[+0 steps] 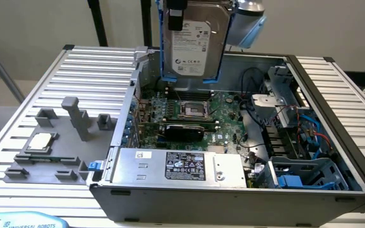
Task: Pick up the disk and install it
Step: 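Pick up the disk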
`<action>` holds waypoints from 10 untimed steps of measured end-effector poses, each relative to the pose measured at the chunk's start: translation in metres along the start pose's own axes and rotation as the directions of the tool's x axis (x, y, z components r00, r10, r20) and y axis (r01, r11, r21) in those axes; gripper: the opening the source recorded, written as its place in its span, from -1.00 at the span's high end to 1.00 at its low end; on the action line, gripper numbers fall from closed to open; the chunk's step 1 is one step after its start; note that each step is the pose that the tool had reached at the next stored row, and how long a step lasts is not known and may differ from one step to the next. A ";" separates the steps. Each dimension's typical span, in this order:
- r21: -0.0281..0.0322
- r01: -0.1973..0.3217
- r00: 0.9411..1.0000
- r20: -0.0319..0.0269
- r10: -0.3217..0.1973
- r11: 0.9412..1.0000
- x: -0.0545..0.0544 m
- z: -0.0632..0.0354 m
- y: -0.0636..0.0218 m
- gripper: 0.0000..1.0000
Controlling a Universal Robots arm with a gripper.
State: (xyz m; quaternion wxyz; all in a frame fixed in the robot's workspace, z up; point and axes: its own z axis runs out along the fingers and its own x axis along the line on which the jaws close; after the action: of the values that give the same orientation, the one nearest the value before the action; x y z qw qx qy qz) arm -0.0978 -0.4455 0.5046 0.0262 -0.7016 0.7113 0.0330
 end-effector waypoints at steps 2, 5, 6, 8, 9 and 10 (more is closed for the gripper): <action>0.000 0.000 1.000 0.001 0.000 1.000 0.004 -0.0004 -0.0080 0.35; 0.000 0.000 1.000 0.001 0.000 1.000 0.010 -0.0010 -0.0197 0.35; 0.000 0.000 1.000 0.001 0.000 1.000 0.012 -0.0012 -0.0236 0.35; 0.000 0.000 1.000 0.002 0.000 1.000 0.016 -0.0017 -0.0308 0.35; 0.000 0.000 1.000 0.002 0.000 1.000 0.018 -0.0019 -0.0344 0.35; 0.000 0.000 1.000 0.002 0.000 1.000 0.020 -0.0021 -0.0379 0.35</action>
State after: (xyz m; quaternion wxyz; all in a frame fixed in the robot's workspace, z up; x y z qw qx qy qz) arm -0.0602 -0.4663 0.5046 0.0268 -0.7016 0.7113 0.0336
